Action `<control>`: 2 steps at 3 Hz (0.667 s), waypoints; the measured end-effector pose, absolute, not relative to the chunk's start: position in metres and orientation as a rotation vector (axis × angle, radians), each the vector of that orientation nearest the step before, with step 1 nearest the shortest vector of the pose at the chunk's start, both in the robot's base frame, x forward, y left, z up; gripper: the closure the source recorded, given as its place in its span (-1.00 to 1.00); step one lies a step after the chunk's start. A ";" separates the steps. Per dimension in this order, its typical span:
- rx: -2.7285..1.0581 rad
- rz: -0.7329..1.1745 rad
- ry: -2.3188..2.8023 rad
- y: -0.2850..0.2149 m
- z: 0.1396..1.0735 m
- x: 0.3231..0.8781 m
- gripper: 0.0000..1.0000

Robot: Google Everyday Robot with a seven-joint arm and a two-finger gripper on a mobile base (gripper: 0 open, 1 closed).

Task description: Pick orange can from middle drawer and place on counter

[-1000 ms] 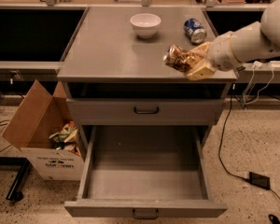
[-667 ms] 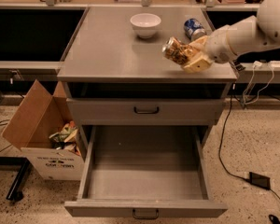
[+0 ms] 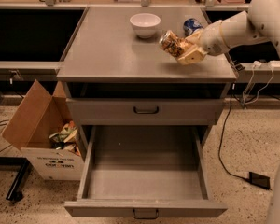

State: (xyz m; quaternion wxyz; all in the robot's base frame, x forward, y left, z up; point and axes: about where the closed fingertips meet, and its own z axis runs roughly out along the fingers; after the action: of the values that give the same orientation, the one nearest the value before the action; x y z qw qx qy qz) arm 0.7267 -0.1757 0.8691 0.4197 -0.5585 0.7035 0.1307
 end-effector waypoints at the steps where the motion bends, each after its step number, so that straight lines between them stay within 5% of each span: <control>1: -1.383 0.375 1.776 -0.174 0.866 0.738 0.04; 2: -1.374 0.391 1.773 -0.173 0.868 0.742 -0.42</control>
Offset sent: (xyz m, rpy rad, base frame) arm 0.0197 -0.0041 0.0090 0.0575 0.0319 -0.0055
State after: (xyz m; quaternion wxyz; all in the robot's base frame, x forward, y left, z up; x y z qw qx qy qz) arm 0.7416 -0.1727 0.8682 0.4190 -0.5479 0.7071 0.1559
